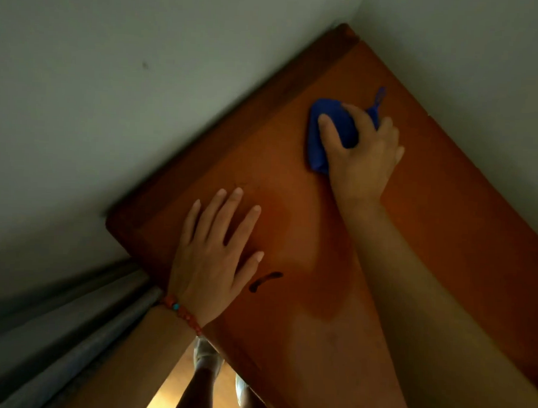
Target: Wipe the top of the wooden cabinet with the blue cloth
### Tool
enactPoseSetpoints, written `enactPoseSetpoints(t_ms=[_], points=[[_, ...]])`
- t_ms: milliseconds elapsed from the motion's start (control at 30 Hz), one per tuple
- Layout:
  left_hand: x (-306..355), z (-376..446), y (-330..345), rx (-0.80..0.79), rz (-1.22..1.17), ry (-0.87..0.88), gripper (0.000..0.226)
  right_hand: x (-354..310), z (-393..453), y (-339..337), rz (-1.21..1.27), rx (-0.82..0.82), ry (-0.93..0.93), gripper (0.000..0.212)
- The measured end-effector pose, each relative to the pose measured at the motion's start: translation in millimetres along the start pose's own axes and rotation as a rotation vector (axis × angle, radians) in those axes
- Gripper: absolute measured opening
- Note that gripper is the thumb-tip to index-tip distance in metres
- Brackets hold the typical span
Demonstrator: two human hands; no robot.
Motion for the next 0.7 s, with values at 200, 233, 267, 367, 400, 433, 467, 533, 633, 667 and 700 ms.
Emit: enactPoseSetpoints(t_ms=[200, 233, 267, 367, 400, 433, 467, 533, 633, 667, 700], points=[[8, 6, -6, 0.004, -0.036, 0.009, 0.054, 6, -70, -10, -0.055, -0.088, -0.113, 0.047], [11, 9, -8, 0.014, -0.037, 0.03, 0.053, 6, -61, -10, -0.081, -0.097, -0.153, 0.046], [15, 13, -10, 0.021, -0.042, 0.051, 0.052, 6, -48, -12, -0.103, -0.094, -0.17, 0.046], [21, 31, -10, 0.009, -0.055, 0.054, 0.052, 17, 12, -16, -0.083, -0.003, -0.05, 0.047], [21, 37, -7, 0.002, -0.046, 0.043, 0.052, 22, 30, -18, -0.051, 0.03, 0.0, 0.046], [21, 40, -4, -0.005, -0.037, 0.028, 0.053, 26, 41, -18, -0.021, 0.046, 0.038, 0.045], [19, 42, 0, -0.015, -0.034, 0.013, 0.053, 28, 44, -17, 0.009, 0.04, 0.056, 0.046], [16, 43, 3, -0.029, -0.039, -0.004, 0.053, 28, 33, -15, 0.033, -0.012, 0.042, 0.047], [18, 42, 3, -0.013, -0.028, -0.003, 0.054, 31, -6, -18, 0.001, -0.124, -0.066, 0.047], [18, 42, 2, -0.016, -0.028, -0.009, 0.054, 31, -11, -20, -0.021, -0.149, -0.112, 0.047], [18, 42, 2, -0.019, -0.025, -0.017, 0.054, 29, -6, -21, -0.031, -0.156, -0.146, 0.046]])
Point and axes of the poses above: each hand's wrist, its own z-axis towards the middle knuckle, its own y-axis out of the palm, x = y × z, the point moved 8 cm from there along z, towards the middle knuckle, and after that the axes turned 2 degrees about y, right-handed, at the moved point
